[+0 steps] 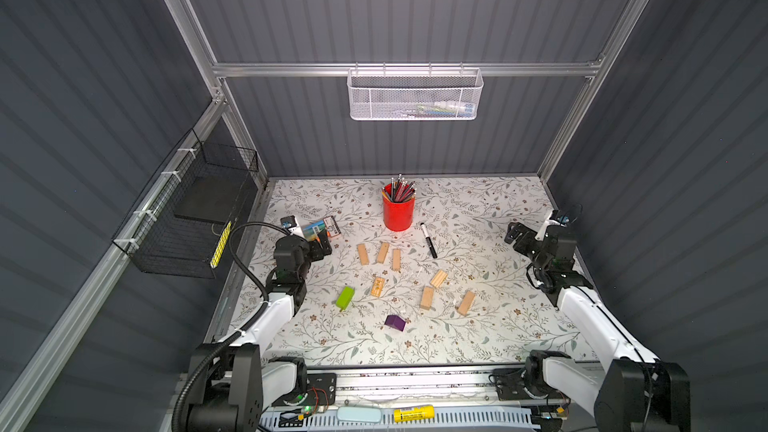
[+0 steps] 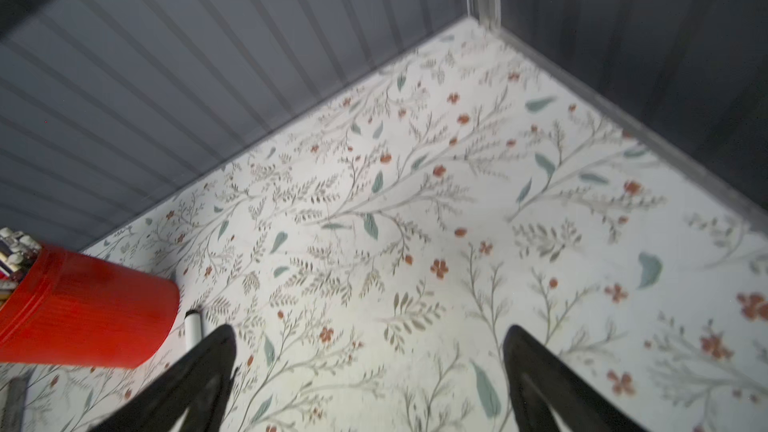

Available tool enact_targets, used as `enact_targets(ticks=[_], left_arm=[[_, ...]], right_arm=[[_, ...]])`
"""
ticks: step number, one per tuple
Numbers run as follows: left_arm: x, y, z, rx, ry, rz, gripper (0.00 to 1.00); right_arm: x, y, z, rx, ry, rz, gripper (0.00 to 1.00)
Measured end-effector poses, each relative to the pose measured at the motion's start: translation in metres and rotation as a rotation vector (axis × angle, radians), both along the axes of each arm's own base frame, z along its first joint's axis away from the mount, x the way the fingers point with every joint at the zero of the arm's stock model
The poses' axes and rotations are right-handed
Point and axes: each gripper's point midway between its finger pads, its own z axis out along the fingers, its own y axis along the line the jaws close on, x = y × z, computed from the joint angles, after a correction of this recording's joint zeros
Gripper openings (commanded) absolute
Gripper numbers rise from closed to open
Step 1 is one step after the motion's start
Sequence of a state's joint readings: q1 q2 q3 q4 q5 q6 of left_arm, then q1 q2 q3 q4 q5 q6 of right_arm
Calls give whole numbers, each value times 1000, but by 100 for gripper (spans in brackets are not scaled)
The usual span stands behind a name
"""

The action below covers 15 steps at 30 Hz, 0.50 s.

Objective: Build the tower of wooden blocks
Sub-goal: 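Move both grippers forward toward the wooden blocks near the pen cup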

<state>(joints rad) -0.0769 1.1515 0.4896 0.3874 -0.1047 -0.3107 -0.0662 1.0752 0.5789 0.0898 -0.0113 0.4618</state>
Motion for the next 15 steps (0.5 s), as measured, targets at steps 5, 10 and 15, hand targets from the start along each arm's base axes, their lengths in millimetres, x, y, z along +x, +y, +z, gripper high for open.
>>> enact_targets(ticks=[5, 10, 15], left_arm=[[-9, -5, -5, -125, 69, 19, 100], [-11, -21, -9, -210, 147, -41, 100], [-20, -40, -16, -251, 225, -110, 100]], right_arm=[[-18, 20, -16, 108, 92, 50, 99], [-32, 48, -25, 148, 158, 136, 99], [-46, 74, -29, 155, 220, 217, 99]])
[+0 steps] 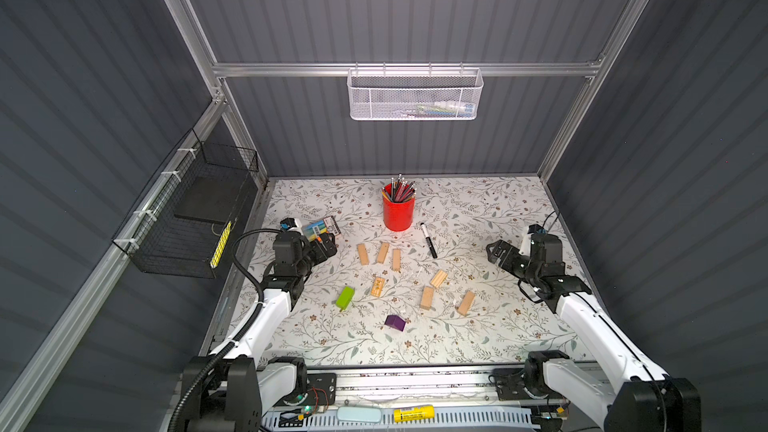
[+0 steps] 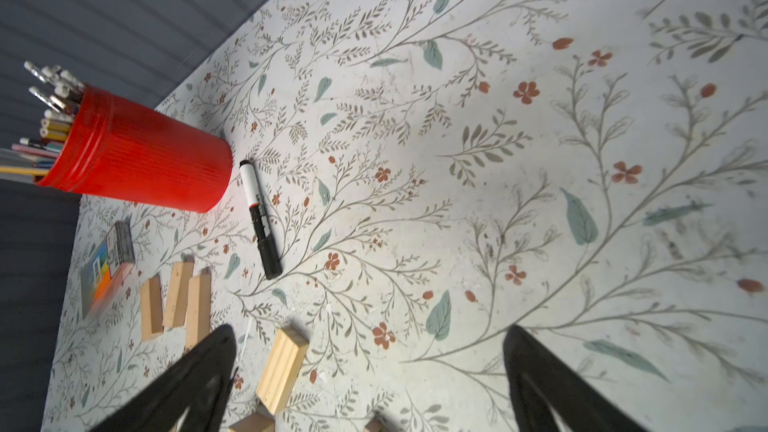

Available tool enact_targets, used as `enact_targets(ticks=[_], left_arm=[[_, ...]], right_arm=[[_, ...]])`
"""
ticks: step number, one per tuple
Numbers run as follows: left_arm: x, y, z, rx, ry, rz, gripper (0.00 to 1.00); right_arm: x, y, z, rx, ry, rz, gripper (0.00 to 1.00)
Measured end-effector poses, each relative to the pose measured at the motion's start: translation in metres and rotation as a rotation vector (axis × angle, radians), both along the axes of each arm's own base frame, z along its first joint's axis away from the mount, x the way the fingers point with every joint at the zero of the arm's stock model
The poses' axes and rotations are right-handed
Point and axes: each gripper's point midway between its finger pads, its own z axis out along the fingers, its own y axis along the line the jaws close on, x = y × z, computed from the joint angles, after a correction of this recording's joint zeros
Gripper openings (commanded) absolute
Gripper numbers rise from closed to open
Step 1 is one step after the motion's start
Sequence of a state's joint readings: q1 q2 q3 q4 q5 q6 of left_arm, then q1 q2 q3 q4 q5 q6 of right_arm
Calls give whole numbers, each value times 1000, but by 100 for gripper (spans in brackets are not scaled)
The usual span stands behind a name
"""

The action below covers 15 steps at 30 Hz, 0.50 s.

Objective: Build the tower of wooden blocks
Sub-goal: 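Move both grippers forward toward the wooden blocks near the pen cup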

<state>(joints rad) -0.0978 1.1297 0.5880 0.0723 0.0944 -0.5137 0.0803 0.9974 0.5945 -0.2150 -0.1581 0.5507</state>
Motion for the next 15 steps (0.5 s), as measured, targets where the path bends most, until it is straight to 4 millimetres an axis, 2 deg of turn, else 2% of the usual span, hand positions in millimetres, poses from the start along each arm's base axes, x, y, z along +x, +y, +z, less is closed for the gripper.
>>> enact_targets(ticks=[9, 15], left_arm=[[-30, -71, -4, 2, 78, -222, 100], [-48, -103, -3, 8, 123, -329, 99]], right_arm=[[-20, 61, 8, 15, 40, 179, 99], [-38, 105, 1, 36, 104, 289, 99]])
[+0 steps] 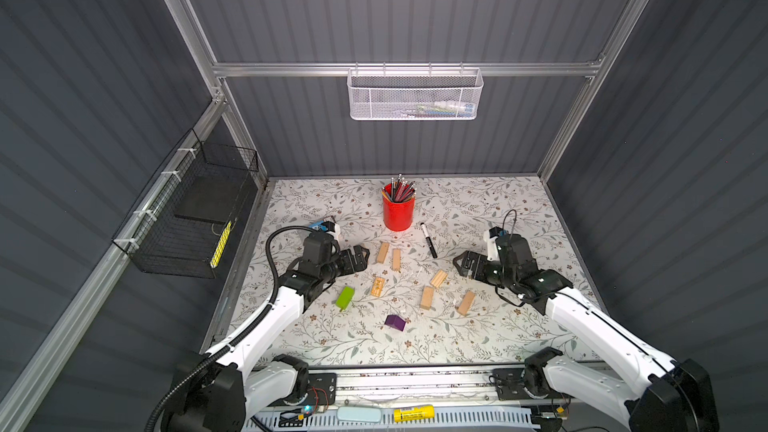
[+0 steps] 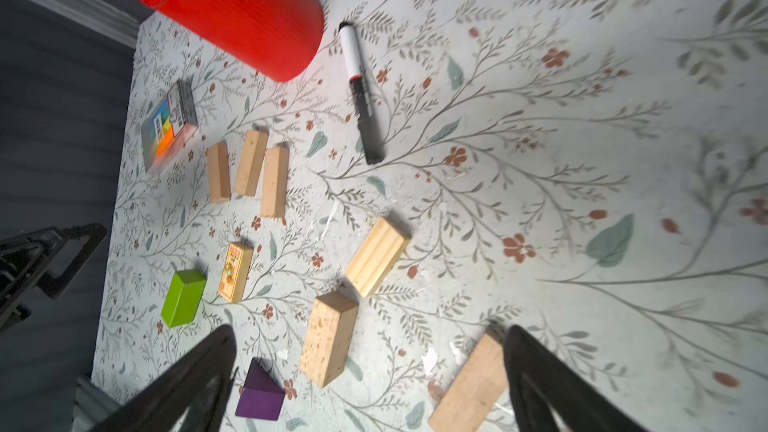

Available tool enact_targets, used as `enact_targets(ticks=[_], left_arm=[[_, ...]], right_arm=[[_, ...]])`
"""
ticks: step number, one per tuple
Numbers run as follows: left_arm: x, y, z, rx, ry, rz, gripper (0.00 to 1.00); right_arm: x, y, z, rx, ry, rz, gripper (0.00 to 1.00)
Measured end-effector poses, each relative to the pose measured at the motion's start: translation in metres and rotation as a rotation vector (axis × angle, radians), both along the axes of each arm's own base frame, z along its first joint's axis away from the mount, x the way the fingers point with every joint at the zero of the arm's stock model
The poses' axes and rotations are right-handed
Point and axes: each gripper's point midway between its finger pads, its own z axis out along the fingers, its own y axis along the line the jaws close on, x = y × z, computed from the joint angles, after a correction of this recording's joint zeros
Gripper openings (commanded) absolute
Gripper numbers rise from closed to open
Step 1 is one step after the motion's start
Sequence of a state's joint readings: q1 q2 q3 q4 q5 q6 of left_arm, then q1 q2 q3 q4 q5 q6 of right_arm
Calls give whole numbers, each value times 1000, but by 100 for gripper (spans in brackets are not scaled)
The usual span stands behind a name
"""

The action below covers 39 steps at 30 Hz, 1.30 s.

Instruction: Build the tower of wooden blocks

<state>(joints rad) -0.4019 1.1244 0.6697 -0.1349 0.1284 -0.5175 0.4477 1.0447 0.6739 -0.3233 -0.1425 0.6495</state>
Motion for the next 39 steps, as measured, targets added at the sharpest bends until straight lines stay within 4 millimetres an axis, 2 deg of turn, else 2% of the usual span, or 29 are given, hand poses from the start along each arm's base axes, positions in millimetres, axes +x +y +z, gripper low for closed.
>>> enact_targets(ticks=[5, 9, 20, 28, 39], left_arm=[[-7, -31, -1, 29, 28, -82, 93], [-7, -58, -11, 80, 60, -135, 88], [8, -108, -53, 276, 145, -172, 75], [27, -124, -82, 412, 200, -154, 66], [35, -125, -113, 500, 278, -119, 56]], right_arm=[[-15, 27, -12, 4, 63, 55, 99], [-14, 41, -13, 2, 84, 77, 99], [-2, 45, -6, -7, 69, 59, 99], [-2, 40, -6, -24, 68, 57, 99], [-1, 33, -2, -27, 60, 43, 99]])
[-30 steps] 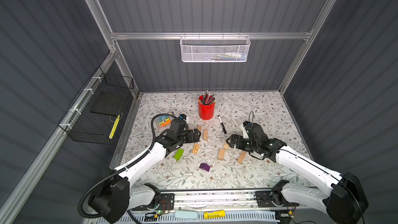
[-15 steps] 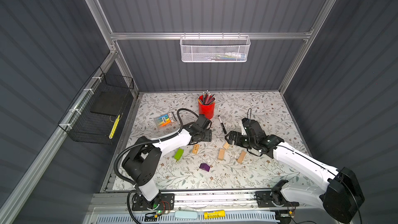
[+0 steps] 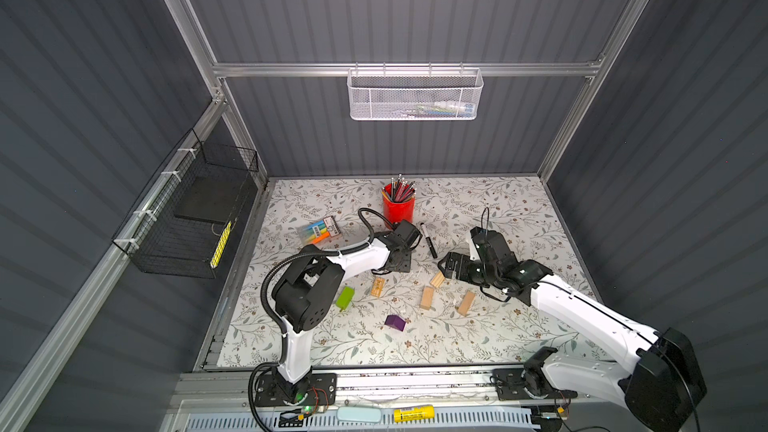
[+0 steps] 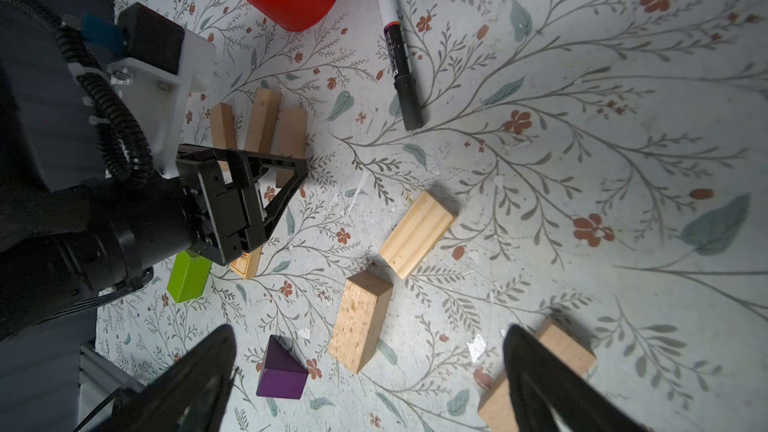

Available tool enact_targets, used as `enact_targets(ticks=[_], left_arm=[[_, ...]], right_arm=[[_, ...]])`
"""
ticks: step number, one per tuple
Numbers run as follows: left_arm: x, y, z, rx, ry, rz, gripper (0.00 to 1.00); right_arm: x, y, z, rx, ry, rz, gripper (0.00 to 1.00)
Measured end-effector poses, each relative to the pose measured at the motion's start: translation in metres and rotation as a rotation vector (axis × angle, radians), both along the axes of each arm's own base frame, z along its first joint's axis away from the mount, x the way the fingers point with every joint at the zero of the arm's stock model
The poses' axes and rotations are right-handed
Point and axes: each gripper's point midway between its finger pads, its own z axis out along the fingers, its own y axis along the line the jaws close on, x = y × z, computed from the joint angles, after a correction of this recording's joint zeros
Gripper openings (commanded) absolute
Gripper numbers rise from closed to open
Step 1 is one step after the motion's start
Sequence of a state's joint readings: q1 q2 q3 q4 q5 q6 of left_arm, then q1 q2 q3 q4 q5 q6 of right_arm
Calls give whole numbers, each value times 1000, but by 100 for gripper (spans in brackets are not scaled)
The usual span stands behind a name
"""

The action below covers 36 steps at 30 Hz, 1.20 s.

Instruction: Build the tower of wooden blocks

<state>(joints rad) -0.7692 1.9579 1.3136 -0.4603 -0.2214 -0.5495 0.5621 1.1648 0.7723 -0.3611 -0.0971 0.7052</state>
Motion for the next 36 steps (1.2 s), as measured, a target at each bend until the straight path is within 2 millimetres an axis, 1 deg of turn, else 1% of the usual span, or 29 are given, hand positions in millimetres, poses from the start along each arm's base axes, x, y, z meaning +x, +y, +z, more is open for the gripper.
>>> enact_targets(ticks=[4, 10, 17, 20, 26, 31, 36], left_arm=[[0, -1, -5, 5, 17, 18, 52], [4, -5, -8, 1, 28, 43, 42], [-1, -5, -8, 4, 47, 69, 32], [-7, -8, -9, 9, 59, 71, 28], [-26, -22, -9, 9, 78, 58, 22], [-37, -32, -9, -4, 86, 64, 19], [-48, -39, -10, -5, 92, 75, 17]], right_arm=[[1, -1, 0, -2, -2, -1, 99], [1, -2, 0, -4, -4, 1, 99], [2, -2, 0, -4, -4, -2, 99], [2, -3, 0, -2, -2, -4, 99], [1, -8, -4, 1, 9, -12, 99], [-2, -14, -8, 8, 18, -23, 99], [-5, -22, -12, 14, 25, -41, 99]])
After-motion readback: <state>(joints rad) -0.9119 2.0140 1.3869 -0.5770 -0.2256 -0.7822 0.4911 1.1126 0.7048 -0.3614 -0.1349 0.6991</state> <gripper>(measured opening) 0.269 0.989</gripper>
